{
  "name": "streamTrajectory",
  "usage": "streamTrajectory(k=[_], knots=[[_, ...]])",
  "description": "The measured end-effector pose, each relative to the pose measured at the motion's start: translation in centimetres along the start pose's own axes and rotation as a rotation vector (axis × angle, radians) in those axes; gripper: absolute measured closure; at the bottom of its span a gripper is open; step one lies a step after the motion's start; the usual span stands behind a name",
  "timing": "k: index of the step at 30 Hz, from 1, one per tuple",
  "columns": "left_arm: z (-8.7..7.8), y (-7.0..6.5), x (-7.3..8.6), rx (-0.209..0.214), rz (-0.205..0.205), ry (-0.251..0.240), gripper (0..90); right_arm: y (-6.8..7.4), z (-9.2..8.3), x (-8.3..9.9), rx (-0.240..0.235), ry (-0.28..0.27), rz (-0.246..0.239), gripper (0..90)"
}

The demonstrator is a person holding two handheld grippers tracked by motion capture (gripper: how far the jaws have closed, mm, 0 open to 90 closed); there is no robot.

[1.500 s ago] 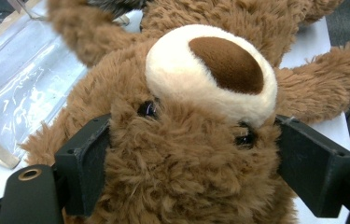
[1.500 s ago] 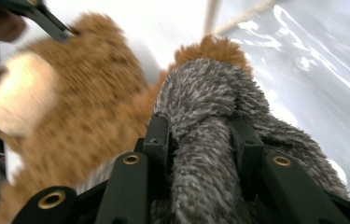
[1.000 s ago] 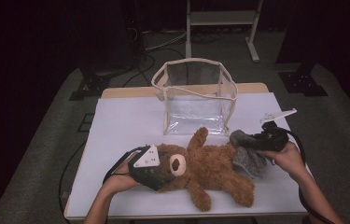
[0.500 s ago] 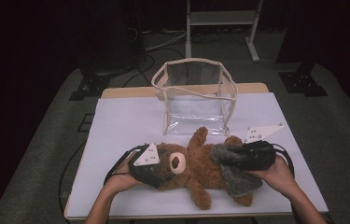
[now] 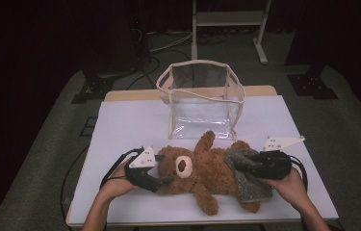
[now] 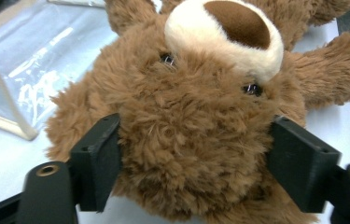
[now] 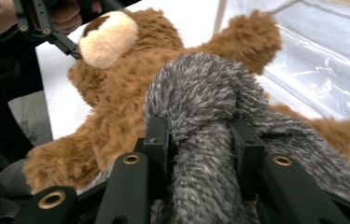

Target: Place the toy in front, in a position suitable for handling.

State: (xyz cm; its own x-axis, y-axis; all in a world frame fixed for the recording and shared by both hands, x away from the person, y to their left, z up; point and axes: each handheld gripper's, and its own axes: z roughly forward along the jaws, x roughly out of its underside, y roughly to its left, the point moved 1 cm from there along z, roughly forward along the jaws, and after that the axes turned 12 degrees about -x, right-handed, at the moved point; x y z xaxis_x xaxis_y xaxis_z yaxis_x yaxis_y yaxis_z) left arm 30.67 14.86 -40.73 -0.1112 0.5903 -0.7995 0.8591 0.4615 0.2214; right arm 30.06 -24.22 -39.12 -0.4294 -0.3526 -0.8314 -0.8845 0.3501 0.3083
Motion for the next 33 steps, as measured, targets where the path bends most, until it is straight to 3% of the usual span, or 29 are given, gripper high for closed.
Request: streamTrajectory(k=[2, 4, 7, 10, 17, 22, 30, 33], knots=[[0.3, -0.3, 0.0, 0.009, 0.001, 0.007, 28.4, 0.0, -0.1, 0.3, 0.004, 0.002, 0.002, 63.2], [0.6, -0.7, 0.0, 0.008, 0.004, 0.011, 28.9, 0.4, -0.6, 1.0, 0.047, 0.020, -0.008, 63.8], [0.7, -0.8, 0.0, 0.008, 0.005, 0.009, 29.6, 0.9, -1.1, 1.5, 0.063, 0.021, 0.004, 64.7], [0.9, -0.9, 0.0, 0.008, -0.005, 0.007, 29.8, 2.2, -1.4, 1.5, 0.037, -0.005, -0.005, 64.7], [1.0, -1.2, 0.0, -0.001, -0.015, 0.005, 29.8, 5.2, 0.2, 0.2, -0.013, 0.028, -0.098, 64.7], [1.0, -1.4, -0.1, -0.002, -0.017, 0.008, 29.9, 4.7, 1.4, 0.6, 0.022, 0.067, -0.128, 65.0], [2.6, -2.7, -1.8, 0.021, -0.020, 0.008, 29.8, 3.0, -0.4, -0.1, 0.090, 0.029, -0.090, 65.0], [3.5, -3.3, -2.7, 0.030, -0.002, 0.005, 29.7, 3.2, -0.2, -1.1, 0.076, 0.019, -0.103, 64.9]])
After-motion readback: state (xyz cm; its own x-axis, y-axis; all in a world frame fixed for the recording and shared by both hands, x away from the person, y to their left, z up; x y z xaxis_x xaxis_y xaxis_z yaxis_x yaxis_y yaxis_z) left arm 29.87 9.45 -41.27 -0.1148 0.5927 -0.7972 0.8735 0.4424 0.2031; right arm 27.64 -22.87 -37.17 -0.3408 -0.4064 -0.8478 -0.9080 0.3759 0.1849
